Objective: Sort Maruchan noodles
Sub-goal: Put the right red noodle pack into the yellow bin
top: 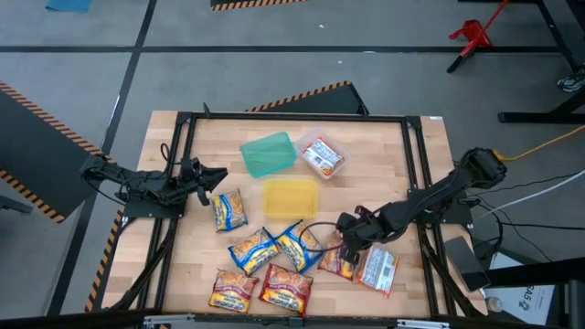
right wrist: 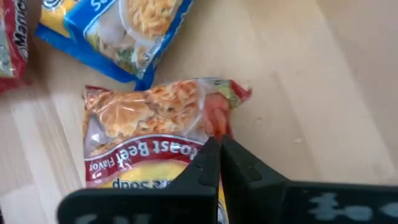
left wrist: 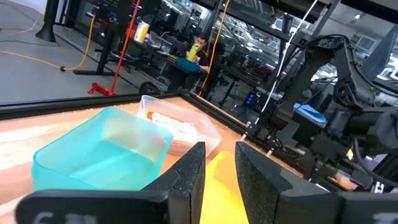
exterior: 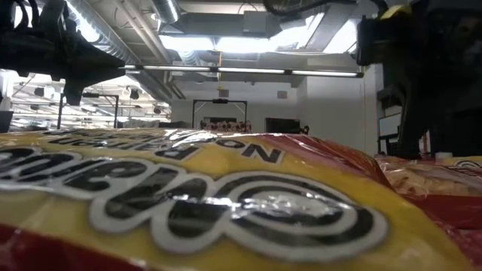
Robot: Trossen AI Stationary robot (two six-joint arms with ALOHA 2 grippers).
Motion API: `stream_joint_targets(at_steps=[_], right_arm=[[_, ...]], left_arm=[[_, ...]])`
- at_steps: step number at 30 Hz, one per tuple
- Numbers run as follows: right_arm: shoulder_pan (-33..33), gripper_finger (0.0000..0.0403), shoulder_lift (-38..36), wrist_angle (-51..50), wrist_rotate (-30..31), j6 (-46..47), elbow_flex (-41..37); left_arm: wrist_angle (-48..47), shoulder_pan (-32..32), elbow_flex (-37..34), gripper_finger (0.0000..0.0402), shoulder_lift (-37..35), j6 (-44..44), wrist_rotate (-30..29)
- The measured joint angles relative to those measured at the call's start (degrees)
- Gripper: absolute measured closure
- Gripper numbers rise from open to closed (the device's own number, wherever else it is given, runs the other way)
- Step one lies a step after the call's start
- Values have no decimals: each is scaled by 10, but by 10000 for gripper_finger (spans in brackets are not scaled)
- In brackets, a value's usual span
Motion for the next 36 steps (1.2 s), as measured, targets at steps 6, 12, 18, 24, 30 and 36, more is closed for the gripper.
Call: stream_joint_targets(at_steps=[6,12,18,24,30,36], right_arm=[[-3,403,-40,-12,40,3,1],[-2,346,-34,-41,-28,-3,2],[-2,199,-3,-56,-105,-47,2],[-2,105,49,-57,-113,-83,2],[-2,102,82,-50,-120,-100,6],[-2,191,83,-46,-123,-100,6]], left_arm=[[0,0,0,319,0,3,-5],[0,0,0,319,0,12,-9],[0,0,0,319,0,14,-7],[0,0,0,319,0,14,-6],[0,0,0,319,0,14,-9],[0,0,0,319,0,13,-9]])
